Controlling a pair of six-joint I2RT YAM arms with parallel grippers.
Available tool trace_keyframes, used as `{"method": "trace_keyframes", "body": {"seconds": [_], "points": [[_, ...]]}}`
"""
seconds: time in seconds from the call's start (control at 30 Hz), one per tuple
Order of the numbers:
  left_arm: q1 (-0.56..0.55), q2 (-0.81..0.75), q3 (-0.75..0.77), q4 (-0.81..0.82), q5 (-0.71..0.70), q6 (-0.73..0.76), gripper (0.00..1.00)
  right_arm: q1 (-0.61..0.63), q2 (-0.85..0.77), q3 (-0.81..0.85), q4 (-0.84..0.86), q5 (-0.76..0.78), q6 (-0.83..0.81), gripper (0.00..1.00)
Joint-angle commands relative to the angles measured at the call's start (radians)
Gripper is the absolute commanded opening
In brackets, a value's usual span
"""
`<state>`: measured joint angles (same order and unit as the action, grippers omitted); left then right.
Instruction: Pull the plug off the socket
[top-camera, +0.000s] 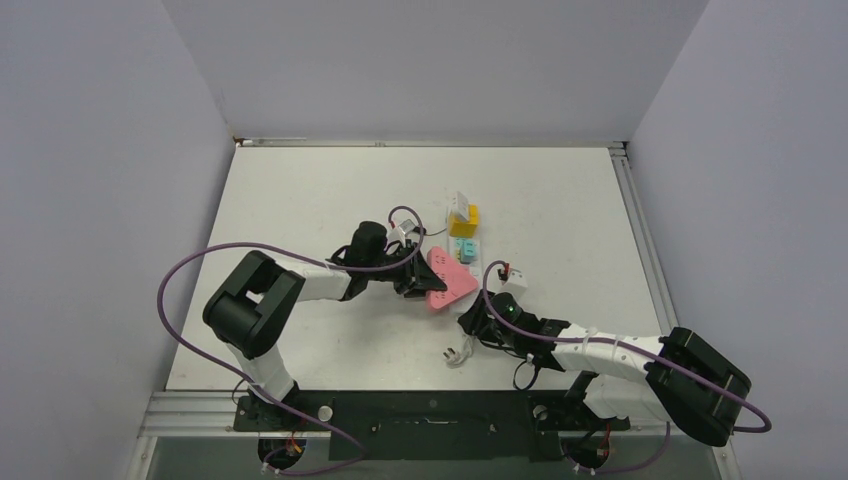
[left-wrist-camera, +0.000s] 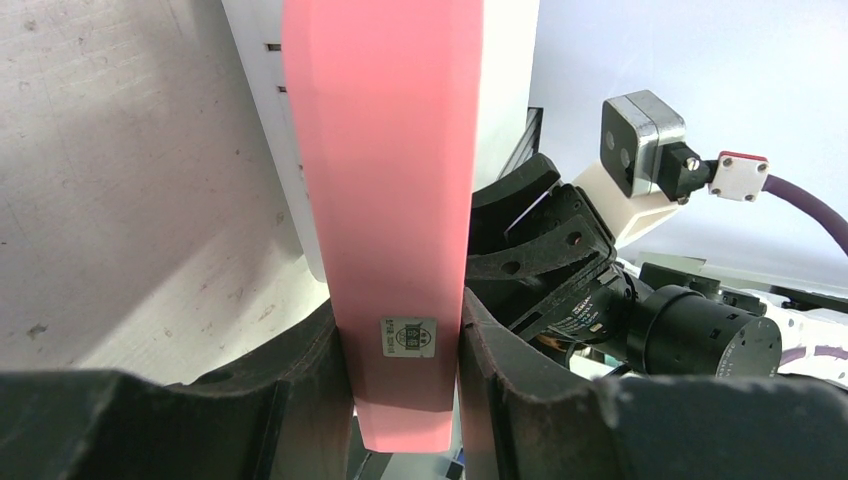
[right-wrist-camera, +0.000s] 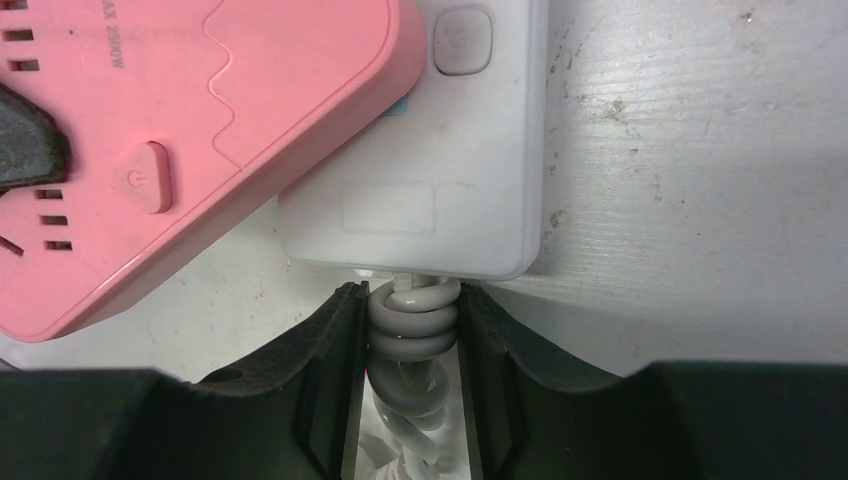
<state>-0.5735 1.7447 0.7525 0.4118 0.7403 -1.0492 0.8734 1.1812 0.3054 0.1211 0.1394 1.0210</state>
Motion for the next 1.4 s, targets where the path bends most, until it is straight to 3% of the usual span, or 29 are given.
{"method": "trace_keyframes", "body": {"seconds": [0.0,0.7,1.1,1.37], "points": [[0.021,0.008,0.043,-0.071,-0.003,0.051,0.00,0.017,0.010,0.030,-0.104,0.082,-0.034,0.05],[0.070,0.037,0.019,-0.038,0.025,-0.008,0.00,0.089,0.027,0.101,-0.252,0.216,-0.047,0.05],[0.043,0.010,-0.039,0.368,0.104,-0.170,0.00,0.004,-0.038,-0.032,0.011,-0.009,0.029,0.05],[0.029,0.009,-0.041,0.424,0.119,-0.186,0.00,-0.012,-0.060,-0.035,-0.004,-0.015,0.017,0.05]]}}
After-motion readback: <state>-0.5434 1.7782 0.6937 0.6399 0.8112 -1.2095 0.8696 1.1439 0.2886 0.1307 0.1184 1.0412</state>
